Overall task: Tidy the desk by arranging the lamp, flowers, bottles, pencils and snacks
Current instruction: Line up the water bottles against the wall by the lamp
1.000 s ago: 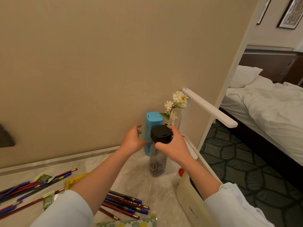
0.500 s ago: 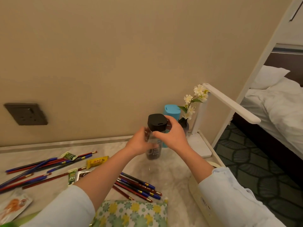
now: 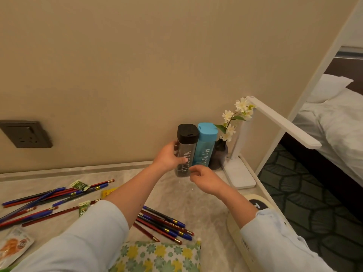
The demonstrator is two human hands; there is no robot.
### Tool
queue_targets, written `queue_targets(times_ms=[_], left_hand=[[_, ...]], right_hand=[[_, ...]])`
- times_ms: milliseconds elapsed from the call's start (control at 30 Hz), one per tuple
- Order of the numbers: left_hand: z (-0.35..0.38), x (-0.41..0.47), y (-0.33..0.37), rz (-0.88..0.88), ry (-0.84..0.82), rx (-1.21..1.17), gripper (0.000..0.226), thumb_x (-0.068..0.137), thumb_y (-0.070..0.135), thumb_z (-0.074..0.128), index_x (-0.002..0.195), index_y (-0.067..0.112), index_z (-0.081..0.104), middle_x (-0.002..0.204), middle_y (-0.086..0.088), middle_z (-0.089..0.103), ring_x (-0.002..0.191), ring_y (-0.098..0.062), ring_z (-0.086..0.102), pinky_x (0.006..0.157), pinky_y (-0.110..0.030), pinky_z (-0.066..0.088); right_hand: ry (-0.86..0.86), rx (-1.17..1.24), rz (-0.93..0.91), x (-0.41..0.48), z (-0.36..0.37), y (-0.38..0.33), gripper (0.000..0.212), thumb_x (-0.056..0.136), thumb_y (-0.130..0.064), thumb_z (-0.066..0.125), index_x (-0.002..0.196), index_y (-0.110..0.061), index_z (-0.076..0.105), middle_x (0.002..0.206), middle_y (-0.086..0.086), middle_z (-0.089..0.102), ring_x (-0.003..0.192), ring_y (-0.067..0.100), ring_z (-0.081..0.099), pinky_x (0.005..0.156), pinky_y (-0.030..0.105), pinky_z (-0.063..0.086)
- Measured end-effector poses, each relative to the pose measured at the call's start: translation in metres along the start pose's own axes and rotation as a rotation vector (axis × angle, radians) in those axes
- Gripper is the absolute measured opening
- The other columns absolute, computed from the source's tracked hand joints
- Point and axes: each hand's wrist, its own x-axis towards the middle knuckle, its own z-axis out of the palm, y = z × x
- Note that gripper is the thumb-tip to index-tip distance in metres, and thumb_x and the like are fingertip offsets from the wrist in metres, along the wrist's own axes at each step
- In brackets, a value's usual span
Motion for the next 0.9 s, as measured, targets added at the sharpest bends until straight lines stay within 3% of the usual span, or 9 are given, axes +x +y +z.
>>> queue_targets(times_ms=[233, 433, 600, 767, 900], left_hand=[[0.002, 0.008, 0.002, -0.001, -0.019, -0.044, 0.065, 0.08, 0.007, 0.073, 0.136, 0.008, 0.041, 0.13, -0.014, 0.055, 0.118, -0.029, 0.054, 0.099, -0.039, 0.045], [0.001, 0.005, 0.001, -0.015, -0.022, -0.035, 0.073, 0.076, 0.009, 0.077, 0.138, 0.009, 0.038, 0.131, -0.013, 0.055, 0.116, -0.028, 0.056, 0.092, -0.032, 0.045], [-0.013, -0.012, -0.001, -0.075, 0.006, -0.007, 0.091, 0.077, 0.021, 0.078, 0.149, 0.013, 0.022, 0.143, -0.011, 0.043, 0.124, -0.028, 0.05, 0.101, -0.042, 0.045], [-0.033, -0.059, -0.015, -0.091, 0.018, -0.009, 0.072, 0.081, 0.023, 0.075, 0.142, 0.018, 0.037, 0.133, -0.004, 0.052, 0.117, -0.019, 0.055, 0.095, -0.033, 0.048], [-0.046, -0.107, -0.037, -0.124, -0.014, -0.014, 0.057, 0.082, 0.023, 0.074, 0.133, 0.019, 0.048, 0.121, -0.001, 0.058, 0.1, -0.013, 0.06, 0.085, -0.027, 0.048]], right_hand=[[0.026, 0.03, -0.014, 0.008, 0.004, 0.003, 0.051, 0.091, -0.006, 0.049, 0.141, -0.013, 0.043, 0.143, 0.006, 0.049, 0.13, 0.02, 0.047, 0.103, 0.029, 0.039], [0.027, 0.015, -0.013, 0.007, 0.009, 0.005, 0.055, 0.091, -0.011, 0.052, 0.144, -0.017, 0.039, 0.146, 0.003, 0.046, 0.131, 0.02, 0.046, 0.098, 0.027, 0.038], [0.024, 0.048, -0.053, -0.006, 0.016, -0.002, 0.055, 0.09, -0.015, 0.056, 0.143, -0.017, 0.04, 0.143, 0.002, 0.048, 0.126, 0.02, 0.05, 0.101, 0.03, 0.043], [-0.056, 0.053, -0.096, -0.026, 0.043, -0.01, 0.051, 0.088, -0.018, 0.064, 0.136, -0.016, 0.048, 0.128, 0.002, 0.057, 0.109, 0.013, 0.055, 0.088, 0.024, 0.047], [-0.132, 0.007, -0.121, -0.041, 0.069, -0.017, 0.044, 0.085, -0.019, 0.065, 0.128, -0.017, 0.056, 0.117, 0.002, 0.063, 0.104, 0.015, 0.061, 0.095, 0.031, 0.05]])
